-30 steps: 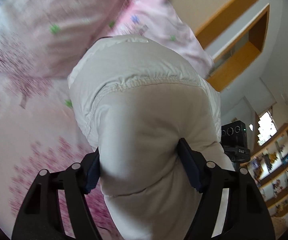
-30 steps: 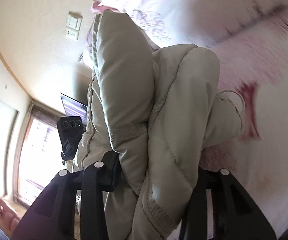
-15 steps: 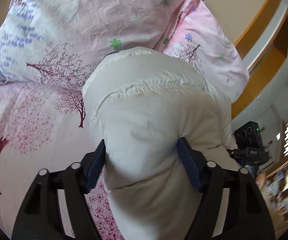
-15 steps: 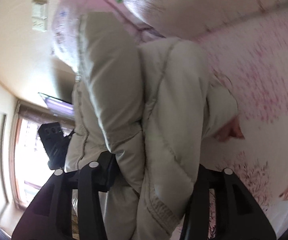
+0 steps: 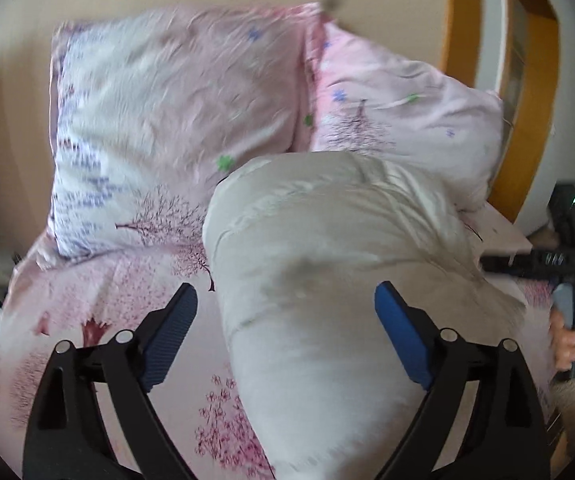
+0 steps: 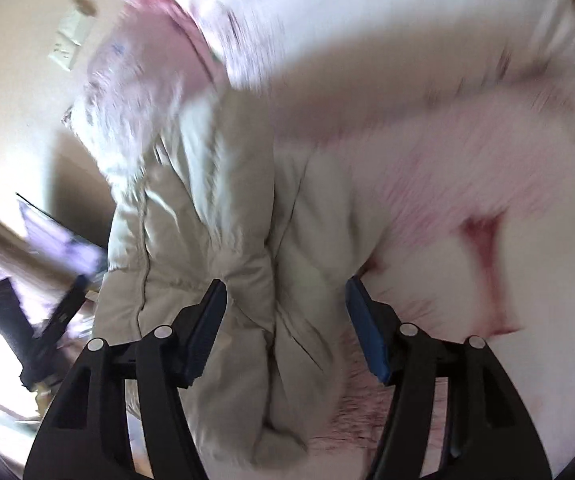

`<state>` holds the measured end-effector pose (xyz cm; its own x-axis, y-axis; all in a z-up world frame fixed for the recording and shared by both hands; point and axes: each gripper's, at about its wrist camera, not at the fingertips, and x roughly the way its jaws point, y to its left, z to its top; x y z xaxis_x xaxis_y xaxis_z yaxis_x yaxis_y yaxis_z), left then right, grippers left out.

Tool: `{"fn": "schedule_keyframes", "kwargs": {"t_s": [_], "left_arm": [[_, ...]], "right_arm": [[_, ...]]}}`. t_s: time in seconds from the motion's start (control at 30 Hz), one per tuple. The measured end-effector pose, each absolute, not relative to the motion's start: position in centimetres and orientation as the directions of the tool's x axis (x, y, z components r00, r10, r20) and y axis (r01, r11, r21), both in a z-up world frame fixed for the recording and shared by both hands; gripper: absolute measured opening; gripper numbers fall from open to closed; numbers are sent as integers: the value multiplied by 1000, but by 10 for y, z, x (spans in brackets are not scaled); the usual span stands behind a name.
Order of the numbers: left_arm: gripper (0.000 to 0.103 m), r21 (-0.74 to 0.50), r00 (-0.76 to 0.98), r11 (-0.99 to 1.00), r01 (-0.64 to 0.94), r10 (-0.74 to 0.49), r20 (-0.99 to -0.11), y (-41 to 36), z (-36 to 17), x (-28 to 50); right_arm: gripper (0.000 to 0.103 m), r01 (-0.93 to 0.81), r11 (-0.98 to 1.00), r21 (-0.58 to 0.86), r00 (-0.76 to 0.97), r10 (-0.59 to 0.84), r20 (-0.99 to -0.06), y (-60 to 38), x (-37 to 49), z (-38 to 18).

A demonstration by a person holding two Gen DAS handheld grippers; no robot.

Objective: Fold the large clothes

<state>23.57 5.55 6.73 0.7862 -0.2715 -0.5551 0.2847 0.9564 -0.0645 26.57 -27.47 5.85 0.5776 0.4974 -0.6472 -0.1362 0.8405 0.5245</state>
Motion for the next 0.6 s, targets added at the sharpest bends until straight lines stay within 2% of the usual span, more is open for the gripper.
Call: {"fn": "schedule_keyframes", "kwargs": {"t_s": [0.1,0.17,0.27,0.37,0.47,0.6], "left_arm": [[91,-72,776,944,322,-306,-551,43,71,226],[91,-73,760,936,345,-324,-563,31,71,222],[93,-51,740,929,367,-325,-589,14,64,219],[95,-38,716,921,387,-326,-618,0,53,217],[99,-4,704,914,405,-315,-637,-12,40,216],[101,58,699,908,414,-277,-659,-30,26,214]], "right_arm": [[60,-209,870,447,688,456,-564,-266,227,85],[40,-297,874,384,682,476,-555,-245,212,91],[29,-380,881,282,657,472,-588,-211,198,84],[29,-370,899,232,646,429,-631,-200,203,69],[28,-338,902,270,583,425,-692,-199,219,44],[28,-320,896,308,546,440,-713,-200,228,24]]}}
